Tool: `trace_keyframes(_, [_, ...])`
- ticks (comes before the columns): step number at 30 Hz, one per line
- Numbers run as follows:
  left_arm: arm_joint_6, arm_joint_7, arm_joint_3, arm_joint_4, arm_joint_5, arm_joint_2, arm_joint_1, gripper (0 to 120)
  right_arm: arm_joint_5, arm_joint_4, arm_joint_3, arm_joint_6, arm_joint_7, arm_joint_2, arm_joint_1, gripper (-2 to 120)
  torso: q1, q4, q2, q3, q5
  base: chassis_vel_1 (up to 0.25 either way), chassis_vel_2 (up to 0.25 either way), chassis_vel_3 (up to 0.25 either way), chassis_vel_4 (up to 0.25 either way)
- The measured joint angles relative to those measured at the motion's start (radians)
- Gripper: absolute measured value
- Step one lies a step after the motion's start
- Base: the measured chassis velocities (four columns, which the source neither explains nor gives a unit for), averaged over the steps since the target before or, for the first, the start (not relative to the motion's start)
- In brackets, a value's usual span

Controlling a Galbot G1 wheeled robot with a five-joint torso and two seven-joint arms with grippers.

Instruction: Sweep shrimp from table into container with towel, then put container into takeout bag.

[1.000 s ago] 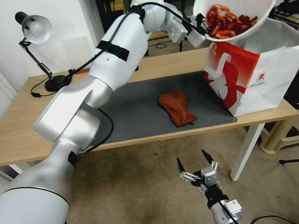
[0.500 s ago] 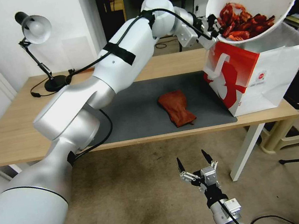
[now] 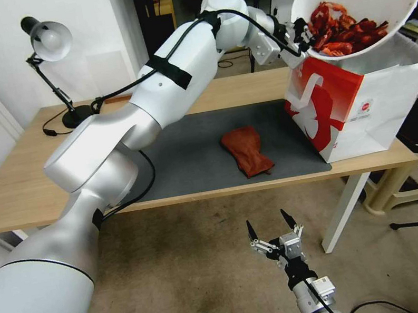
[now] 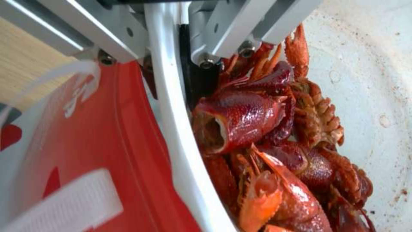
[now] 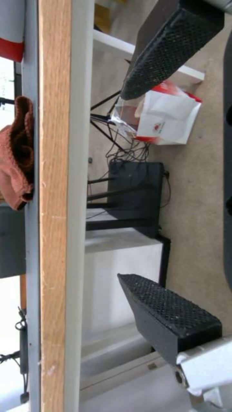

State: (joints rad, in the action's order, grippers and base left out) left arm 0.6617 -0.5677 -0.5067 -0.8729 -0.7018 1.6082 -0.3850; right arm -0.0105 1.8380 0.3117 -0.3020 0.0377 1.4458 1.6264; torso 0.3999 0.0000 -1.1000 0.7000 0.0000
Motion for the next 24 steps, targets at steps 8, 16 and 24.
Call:
trace_keyframes(8, [0.006,0.004,-0.038,-0.012,-0.01,0.0,0.008,0,0.0,-0.006,-0.003,0.004,0.0,0.004,-0.014,100,0.0,0.0,0.0,0.0,0.0,0.0,0.0,0.0,0.0])
trace_keyframes(16, [-0.004,-0.001,-0.054,0.003,-0.036,0.0,0.009,0,0.0,-0.011,-0.001,0.004,0.0,0.004,-0.017,100,0.0,0.0,0.0,0.0,-0.0001,0.0,0.0,0.0,0.0])
trace_keyframes(24, [-0.018,0.022,-0.067,-0.003,-0.054,0.0,0.001,23,0.0,-0.019,-0.002,0.004,0.0,0.005,-0.022,100,0.0,-0.0001,0.0,0.0,0.0,0.0,0.0,0.0,0.0])
